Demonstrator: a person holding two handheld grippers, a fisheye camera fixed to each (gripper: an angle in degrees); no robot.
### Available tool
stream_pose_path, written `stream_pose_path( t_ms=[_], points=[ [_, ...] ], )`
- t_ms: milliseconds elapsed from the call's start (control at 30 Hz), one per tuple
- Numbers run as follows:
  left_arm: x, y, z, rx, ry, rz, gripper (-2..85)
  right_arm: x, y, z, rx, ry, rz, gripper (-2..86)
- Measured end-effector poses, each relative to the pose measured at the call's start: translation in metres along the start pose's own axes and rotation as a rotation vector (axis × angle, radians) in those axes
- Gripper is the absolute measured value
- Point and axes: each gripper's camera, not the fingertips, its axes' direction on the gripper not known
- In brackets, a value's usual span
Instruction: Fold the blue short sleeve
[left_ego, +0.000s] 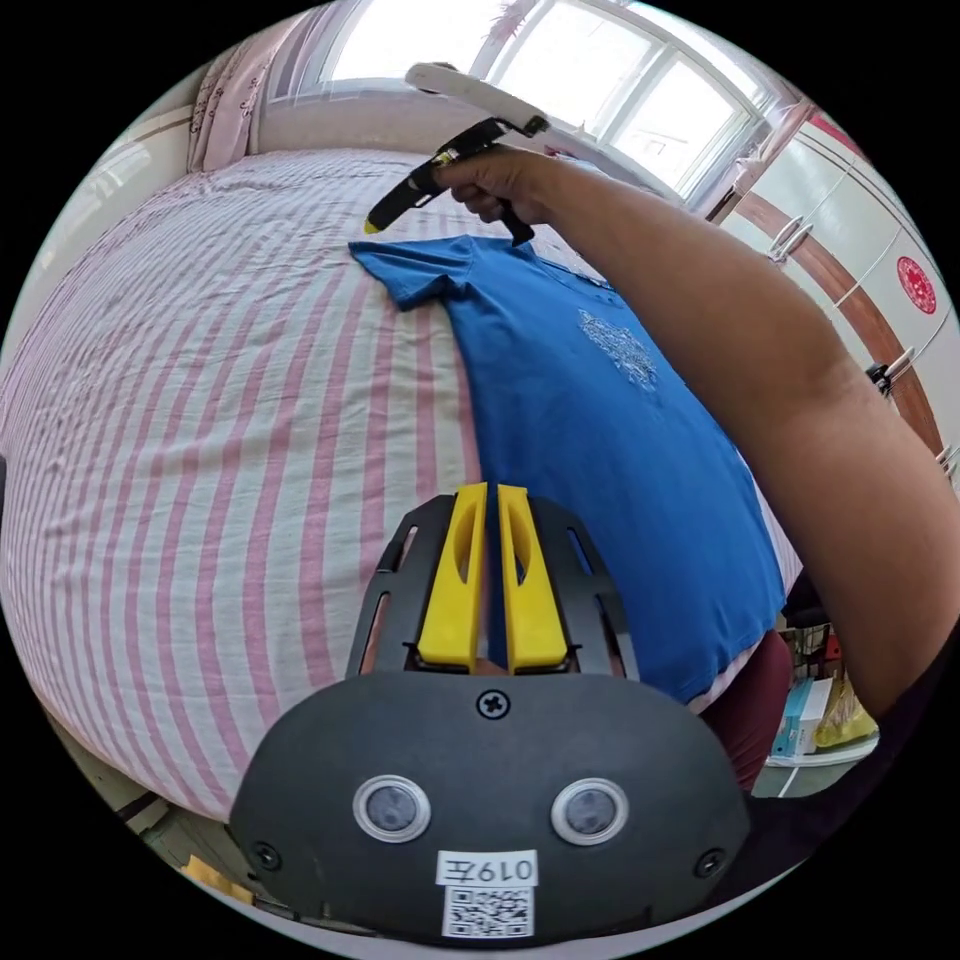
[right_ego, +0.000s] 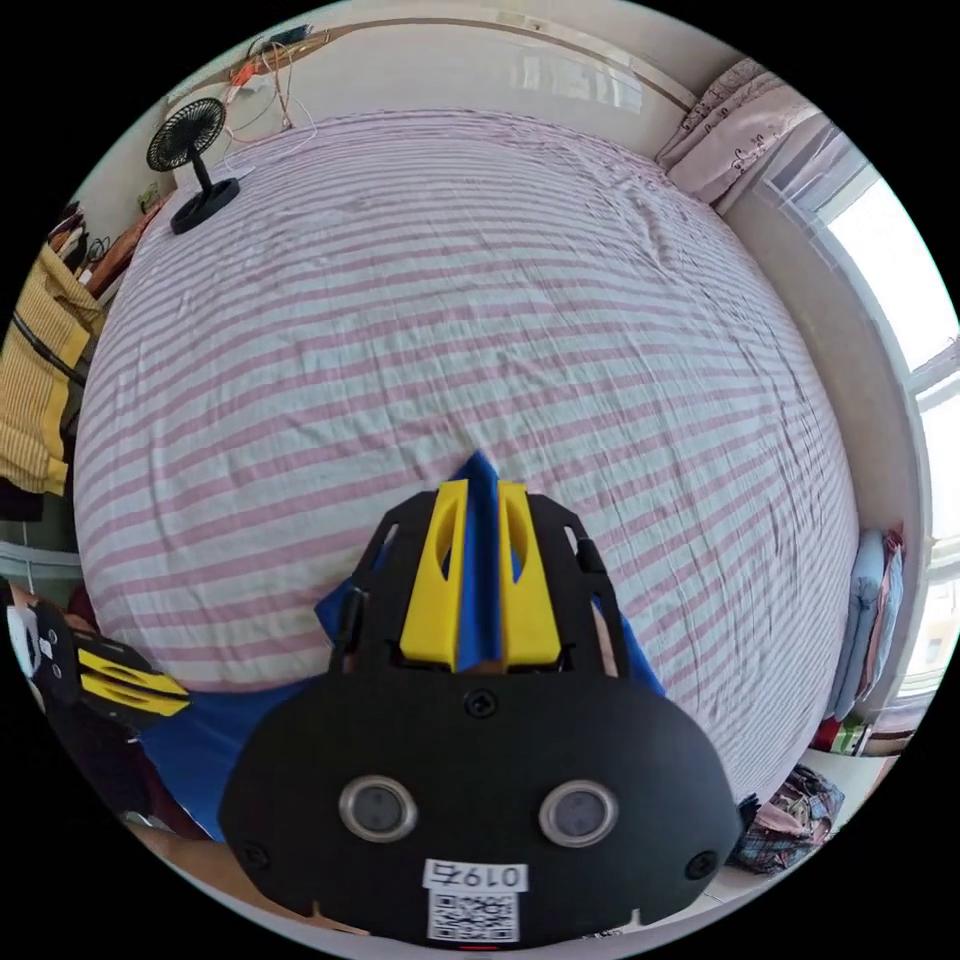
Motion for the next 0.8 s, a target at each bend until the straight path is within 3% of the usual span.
stream_pose_path(
  t_ms=[167,233,500,800],
  points=[
    [-0.030,0.008,-0.022,0.149,0.043,-0.119,1.0,-0.082,0.063,-0.043,0.132,0.071,-0.195,6.2],
    [-0.039,0.010,-0.024,0.173,0.097,-0.141,1.0,-0.142,0.102,-0.035,0.134,0.240,-0.340,6.3],
    [-0.046,0.004,-0.010,0.122,0.162,-0.118,0.8,-0.231,0.143,0.005,0.061,0.512,-0.544,7.9],
    [-0.040,-0.005,0.016,-0.034,0.139,-0.022,0.9,-0.232,0.143,0.026,0.065,0.528,-0.431,-0.4]
  ],
)
